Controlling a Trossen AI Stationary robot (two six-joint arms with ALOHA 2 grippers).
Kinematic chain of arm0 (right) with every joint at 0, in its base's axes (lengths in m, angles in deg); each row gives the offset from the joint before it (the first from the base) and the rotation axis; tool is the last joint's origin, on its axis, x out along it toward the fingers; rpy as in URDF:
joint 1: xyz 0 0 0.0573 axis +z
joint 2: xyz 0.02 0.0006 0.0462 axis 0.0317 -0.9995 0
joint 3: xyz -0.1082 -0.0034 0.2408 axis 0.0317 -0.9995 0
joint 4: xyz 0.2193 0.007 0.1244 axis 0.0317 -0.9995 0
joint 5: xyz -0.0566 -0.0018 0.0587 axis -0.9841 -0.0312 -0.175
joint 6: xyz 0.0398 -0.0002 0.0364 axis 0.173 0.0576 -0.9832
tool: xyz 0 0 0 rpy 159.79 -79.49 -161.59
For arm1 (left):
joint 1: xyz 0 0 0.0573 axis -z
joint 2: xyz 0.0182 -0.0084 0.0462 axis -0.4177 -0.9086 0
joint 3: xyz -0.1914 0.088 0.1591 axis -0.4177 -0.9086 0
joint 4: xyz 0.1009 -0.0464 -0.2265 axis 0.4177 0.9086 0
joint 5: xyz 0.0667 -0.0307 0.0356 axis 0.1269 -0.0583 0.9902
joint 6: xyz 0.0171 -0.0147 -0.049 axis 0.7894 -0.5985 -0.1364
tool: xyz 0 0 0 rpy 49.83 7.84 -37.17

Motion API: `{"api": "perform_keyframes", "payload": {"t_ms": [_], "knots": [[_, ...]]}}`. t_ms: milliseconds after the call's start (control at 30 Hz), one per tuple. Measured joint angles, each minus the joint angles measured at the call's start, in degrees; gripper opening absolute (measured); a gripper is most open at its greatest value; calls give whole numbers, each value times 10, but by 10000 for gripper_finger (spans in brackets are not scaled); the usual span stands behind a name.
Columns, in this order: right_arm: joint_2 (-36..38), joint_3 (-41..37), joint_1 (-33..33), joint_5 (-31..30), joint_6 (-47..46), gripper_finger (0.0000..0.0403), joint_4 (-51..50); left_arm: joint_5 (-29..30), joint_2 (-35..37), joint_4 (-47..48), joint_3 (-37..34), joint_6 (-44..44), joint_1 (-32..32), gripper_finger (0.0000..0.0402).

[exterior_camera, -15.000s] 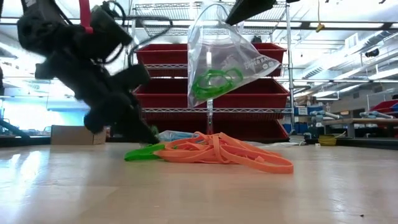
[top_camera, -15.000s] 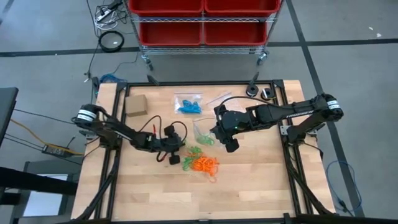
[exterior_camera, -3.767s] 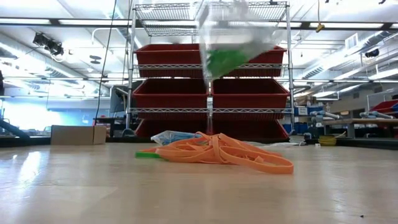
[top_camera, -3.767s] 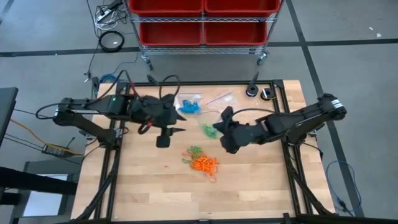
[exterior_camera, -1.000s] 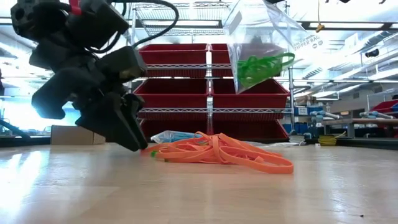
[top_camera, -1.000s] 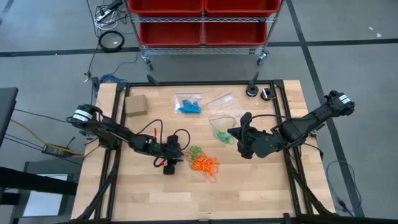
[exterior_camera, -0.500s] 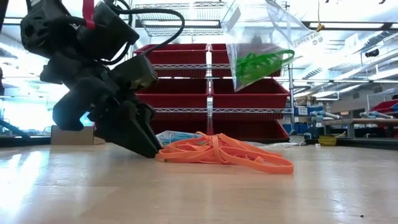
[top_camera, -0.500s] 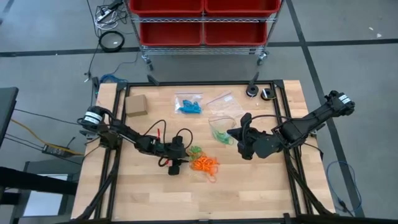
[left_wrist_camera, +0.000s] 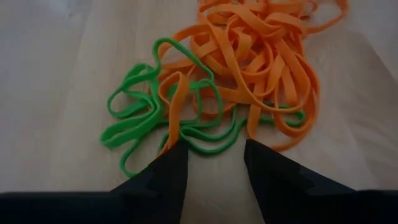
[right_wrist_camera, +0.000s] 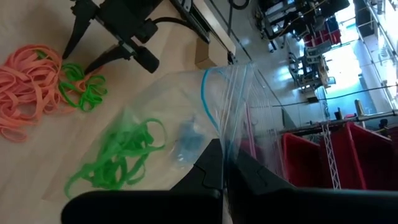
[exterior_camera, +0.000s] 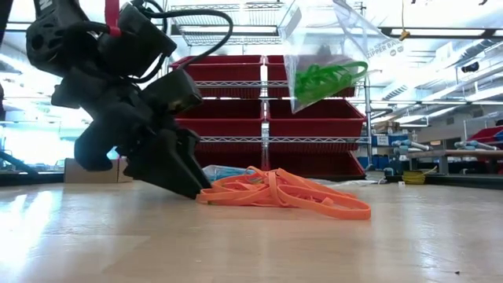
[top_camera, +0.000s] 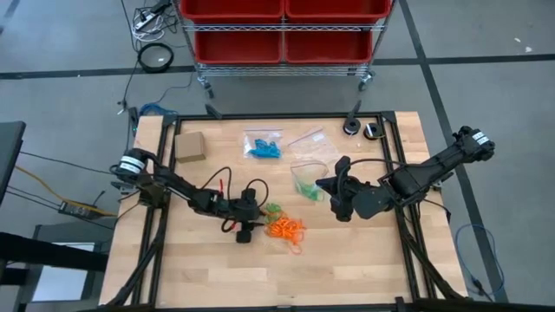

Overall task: Sort rubber bands
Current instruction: Put the green rubber band into the bottom transparent zip bag

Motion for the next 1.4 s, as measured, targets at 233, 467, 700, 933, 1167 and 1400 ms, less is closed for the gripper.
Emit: {"api": "perform_keyframes", "payload": {"t_ms": [233,467,700,933,1167,1400], "knots": [[0,0,0,0,0,0,11,21,-41,-5,31,-5,0,165],[0,0,0,0,0,0,16,16,-73,6,64,-9,0,78],[0,0,0,0,1,0,21,7,11,151,62,20,2,8],[0,0,-4,28,5,0,49,81,175,368,113,48,11,2],[-6,0,-15,85,8,0,72,97,252,385,150,77,12,1],[-43,0,-25,118,30,0,70,138,260,382,243,159,18,0]]}}
